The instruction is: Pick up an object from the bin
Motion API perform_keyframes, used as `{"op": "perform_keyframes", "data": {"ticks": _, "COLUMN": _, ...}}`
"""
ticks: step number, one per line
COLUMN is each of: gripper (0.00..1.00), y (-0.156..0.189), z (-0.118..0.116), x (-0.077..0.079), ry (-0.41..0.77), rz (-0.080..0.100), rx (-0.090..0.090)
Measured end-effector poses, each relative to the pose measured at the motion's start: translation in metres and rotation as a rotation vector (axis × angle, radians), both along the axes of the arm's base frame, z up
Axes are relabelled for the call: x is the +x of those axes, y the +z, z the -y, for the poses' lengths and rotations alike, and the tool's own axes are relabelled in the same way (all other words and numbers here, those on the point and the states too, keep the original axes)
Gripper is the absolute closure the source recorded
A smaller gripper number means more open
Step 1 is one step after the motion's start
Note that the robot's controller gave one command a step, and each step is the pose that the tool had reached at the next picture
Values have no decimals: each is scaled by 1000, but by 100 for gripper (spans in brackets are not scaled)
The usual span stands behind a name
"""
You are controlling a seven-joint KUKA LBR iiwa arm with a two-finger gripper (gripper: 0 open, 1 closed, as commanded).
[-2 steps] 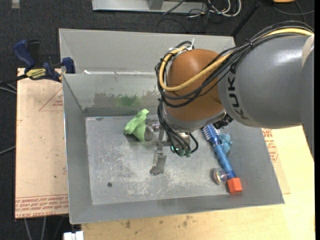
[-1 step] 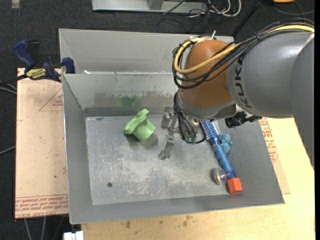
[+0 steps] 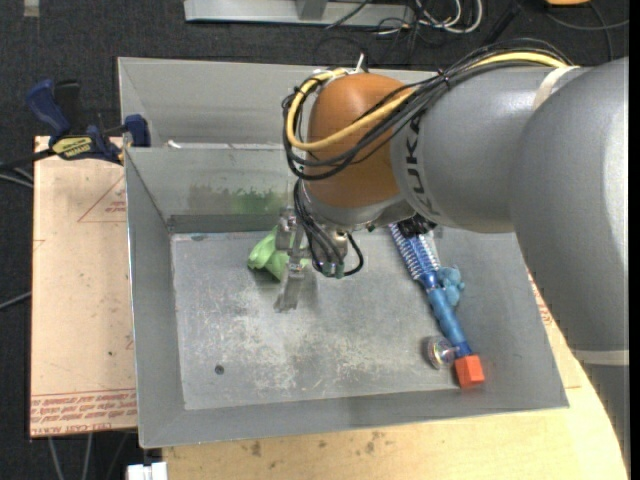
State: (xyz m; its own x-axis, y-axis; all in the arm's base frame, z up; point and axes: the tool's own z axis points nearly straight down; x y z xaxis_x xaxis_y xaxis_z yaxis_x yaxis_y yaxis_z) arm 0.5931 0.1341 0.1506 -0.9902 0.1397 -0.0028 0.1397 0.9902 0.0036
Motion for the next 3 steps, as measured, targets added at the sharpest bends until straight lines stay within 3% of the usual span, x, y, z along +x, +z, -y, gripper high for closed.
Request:
{"op": "perform_keyframes", "data": {"ticks": 1, "gripper": 0, "y": -82, "z": 19, "x": 59, "ry": -113, "rz": -8, "rx": -2}}
{"op": "perform_keyframes", "data": {"ticks": 2, "gripper": 0, "y": -81, "z": -69, "x": 55, "ry": -261, "rz": -6, "rx": 1}}
{"op": "perform_keyframes", "data": {"ticks": 3, "gripper": 0, "y": -80, "z": -104, "x": 43, "ry": -362, "rz": -2, "rx": 0}}
